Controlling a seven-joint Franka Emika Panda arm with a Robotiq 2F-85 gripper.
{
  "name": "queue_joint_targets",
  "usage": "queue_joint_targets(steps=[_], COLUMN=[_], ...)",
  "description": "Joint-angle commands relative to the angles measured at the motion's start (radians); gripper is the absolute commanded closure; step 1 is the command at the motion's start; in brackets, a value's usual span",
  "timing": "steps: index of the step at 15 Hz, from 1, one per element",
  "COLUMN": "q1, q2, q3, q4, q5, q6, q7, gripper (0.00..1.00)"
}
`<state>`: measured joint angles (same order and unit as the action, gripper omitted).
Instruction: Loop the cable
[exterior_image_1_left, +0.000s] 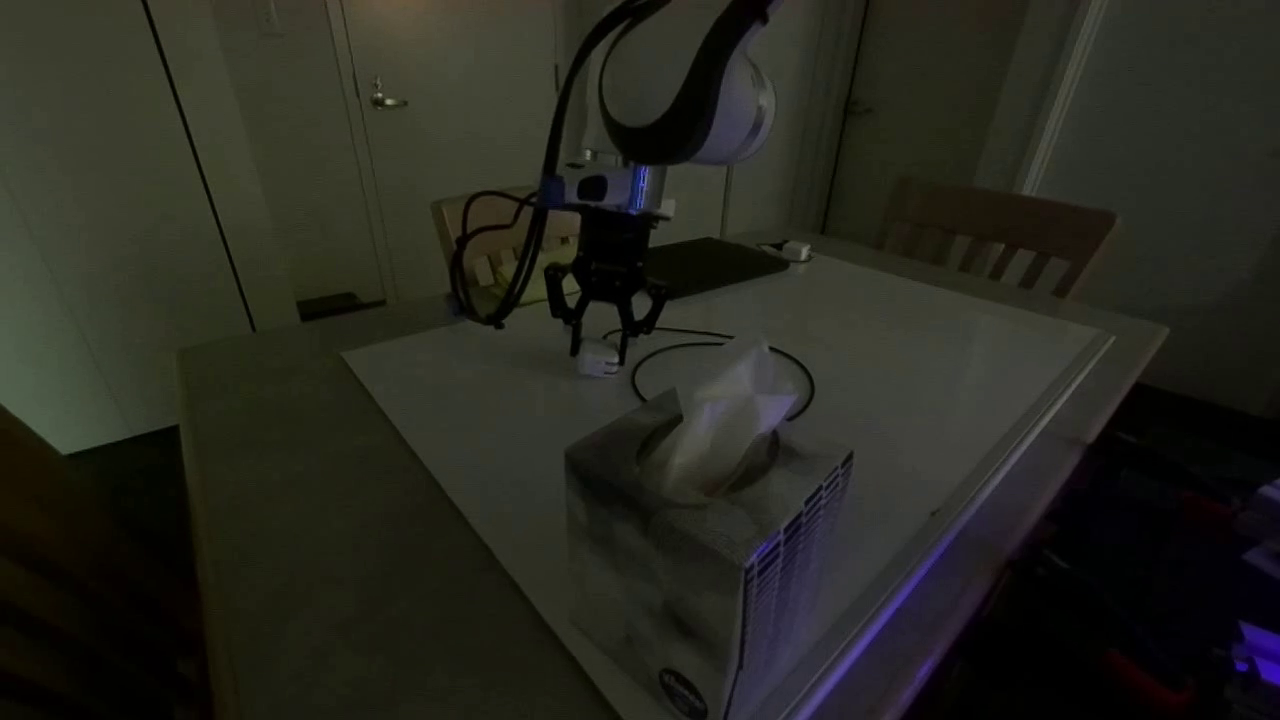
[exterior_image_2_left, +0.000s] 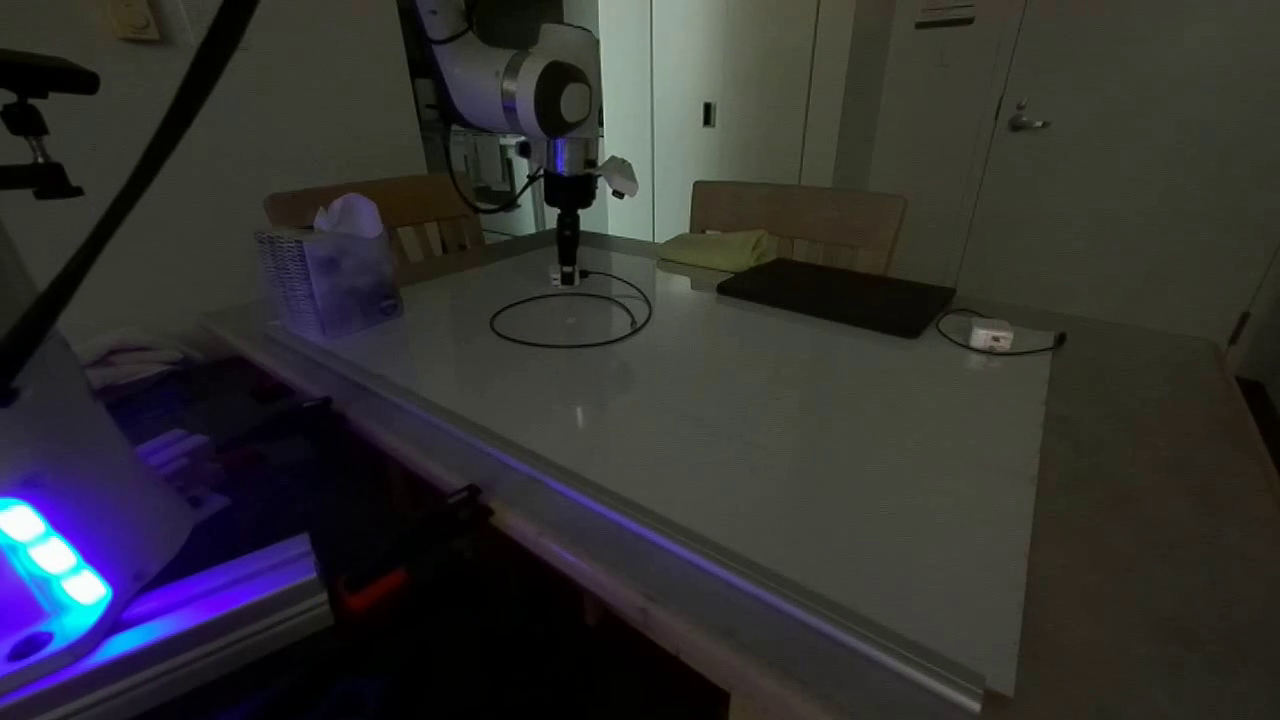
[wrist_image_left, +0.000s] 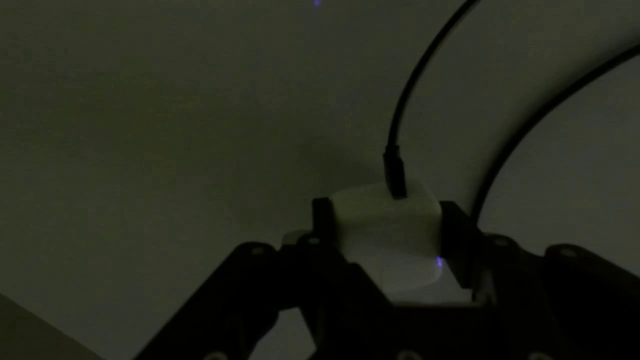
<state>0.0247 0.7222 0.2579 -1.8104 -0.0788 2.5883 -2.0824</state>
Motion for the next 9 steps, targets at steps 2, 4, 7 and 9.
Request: queue_joint_targets(steps=[2, 4, 7, 9], q1=[0.037, 0.047, 0.041, 0.035], q2=[0.012, 0.012, 0.011, 0.013], q3=[-0.041, -0.051, -0.039, -0.029], q4=[-0.018, -0.015, -0.011, -0.010], q5=[-0.038, -0.059, -0.080, -0.081], q6=[0.092, 0.068, 0.033, 0.015], q7=[0.097, 0.129, 0.148, 0.142], gripper=[0.71, 0.71, 0.71, 0.71])
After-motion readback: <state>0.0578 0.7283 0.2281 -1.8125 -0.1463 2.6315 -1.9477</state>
